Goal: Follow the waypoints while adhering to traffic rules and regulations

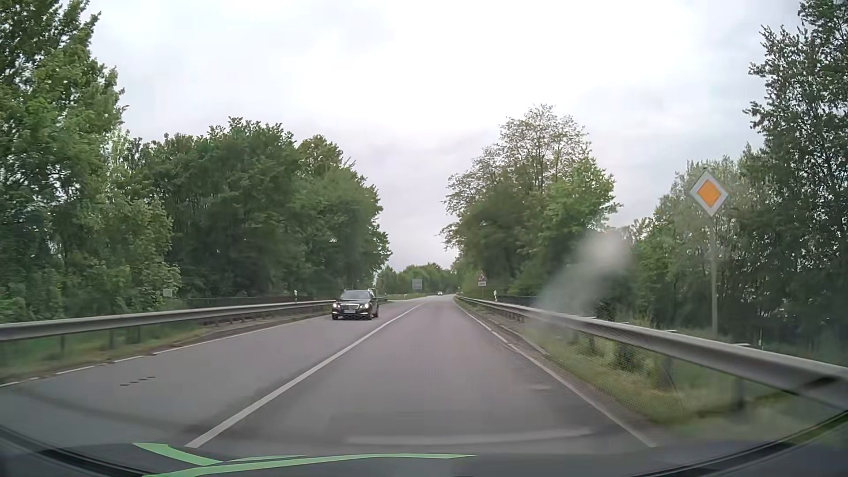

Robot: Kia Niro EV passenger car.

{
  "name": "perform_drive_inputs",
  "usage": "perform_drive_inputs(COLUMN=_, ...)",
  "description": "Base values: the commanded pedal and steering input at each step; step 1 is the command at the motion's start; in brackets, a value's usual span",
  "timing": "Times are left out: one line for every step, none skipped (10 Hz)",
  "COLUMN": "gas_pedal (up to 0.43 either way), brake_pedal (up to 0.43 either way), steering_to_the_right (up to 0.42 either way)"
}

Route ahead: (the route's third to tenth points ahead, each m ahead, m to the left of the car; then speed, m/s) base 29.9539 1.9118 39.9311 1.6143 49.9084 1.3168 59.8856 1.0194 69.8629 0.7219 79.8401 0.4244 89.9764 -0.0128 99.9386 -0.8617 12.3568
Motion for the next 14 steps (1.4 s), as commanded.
perform_drive_inputs(gas_pedal=0.539, brake_pedal=0.000, steering_to_the_right=0.012)
perform_drive_inputs(gas_pedal=0.551, brake_pedal=0.000, steering_to_the_right=0.012)
perform_drive_inputs(gas_pedal=0.551, brake_pedal=0.000, steering_to_the_right=0.011)
perform_drive_inputs(gas_pedal=0.571, brake_pedal=0.000, steering_to_the_right=0.009)
perform_drive_inputs(gas_pedal=0.579, brake_pedal=0.000, steering_to_the_right=0.008)
perform_drive_inputs(gas_pedal=0.591, brake_pedal=0.000, steering_to_the_right=0.007)
perform_drive_inputs(gas_pedal=0.591, brake_pedal=0.000, steering_to_the_right=0.007)
perform_drive_inputs(gas_pedal=0.591, brake_pedal=0.000, steering_to_the_right=0.007)
perform_drive_inputs(gas_pedal=0.591, brake_pedal=0.000, steering_to_the_right=0.006)
perform_drive_inputs(gas_pedal=0.598, brake_pedal=0.000, steering_to_the_right=0.005)
perform_drive_inputs(gas_pedal=0.598, brake_pedal=0.000, steering_to_the_right=0.003)
perform_drive_inputs(gas_pedal=0.598, brake_pedal=0.000, steering_to_the_right=0.001)
perform_drive_inputs(gas_pedal=0.598, brake_pedal=0.000, steering_to_the_right=0.000)
perform_drive_inputs(gas_pedal=0.598, brake_pedal=0.000, steering_to_the_right=0.000)
